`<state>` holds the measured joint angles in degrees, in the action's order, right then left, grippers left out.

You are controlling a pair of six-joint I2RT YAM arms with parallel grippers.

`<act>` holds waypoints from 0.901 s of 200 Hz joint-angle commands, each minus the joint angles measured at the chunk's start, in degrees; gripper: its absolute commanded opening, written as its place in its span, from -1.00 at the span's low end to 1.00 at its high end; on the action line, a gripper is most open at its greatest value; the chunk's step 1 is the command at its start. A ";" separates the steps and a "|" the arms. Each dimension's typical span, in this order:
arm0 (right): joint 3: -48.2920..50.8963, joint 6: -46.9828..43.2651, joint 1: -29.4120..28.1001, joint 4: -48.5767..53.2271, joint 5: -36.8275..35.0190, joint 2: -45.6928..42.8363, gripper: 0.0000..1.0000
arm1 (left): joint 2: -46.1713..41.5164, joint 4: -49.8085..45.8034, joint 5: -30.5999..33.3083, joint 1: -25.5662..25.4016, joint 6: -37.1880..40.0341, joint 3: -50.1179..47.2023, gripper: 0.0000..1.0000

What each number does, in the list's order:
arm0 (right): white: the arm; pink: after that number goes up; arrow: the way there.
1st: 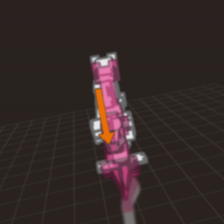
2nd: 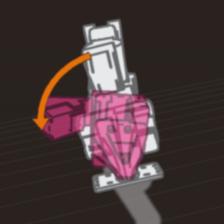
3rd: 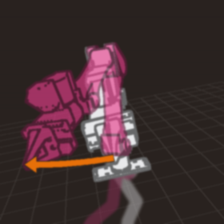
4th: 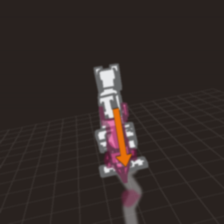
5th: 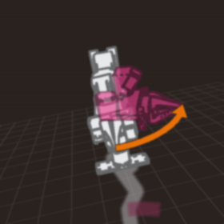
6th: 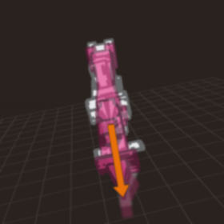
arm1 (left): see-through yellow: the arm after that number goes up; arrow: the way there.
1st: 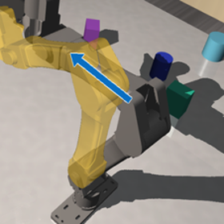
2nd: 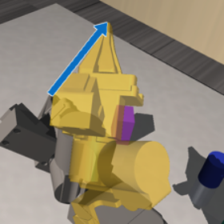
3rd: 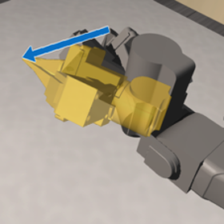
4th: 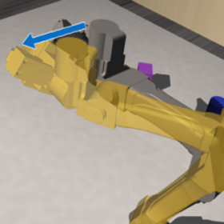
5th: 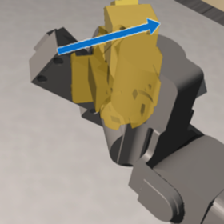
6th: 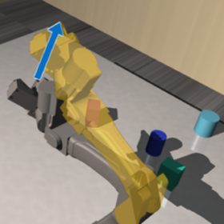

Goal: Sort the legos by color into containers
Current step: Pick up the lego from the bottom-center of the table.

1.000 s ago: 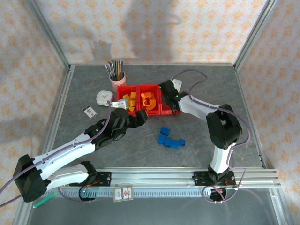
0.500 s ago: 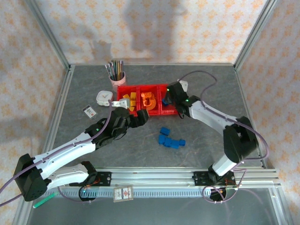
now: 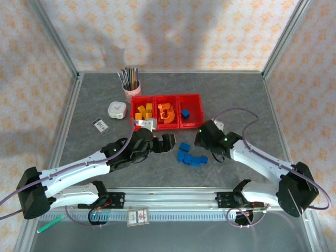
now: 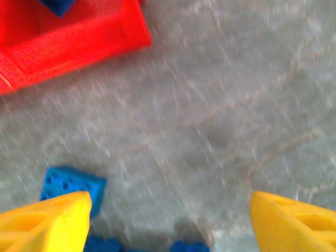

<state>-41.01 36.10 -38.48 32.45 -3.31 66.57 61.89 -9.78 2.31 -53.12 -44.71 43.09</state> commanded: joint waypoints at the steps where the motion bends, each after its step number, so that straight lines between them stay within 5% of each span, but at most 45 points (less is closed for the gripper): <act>1: 4.27 5.98 -1.83 2.37 2.91 -2.40 0.58 | 0.60 1.35 -0.11 -1.41 -0.77 -1.25 0.98; 85: 9.02 8.29 -2.74 -4.40 4.33 0.85 0.56 | 2.35 2.40 -0.11 -2.55 -1.08 -1.59 0.98; 180: 12.30 14.06 -2.74 1.96 -0.42 -1.33 0.19 | 4.19 3.01 -0.32 -2.57 -0.78 -0.62 0.98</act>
<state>-30.44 47.11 -40.84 30.28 -0.36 68.14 65.49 -8.23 1.89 -55.13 -45.12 41.82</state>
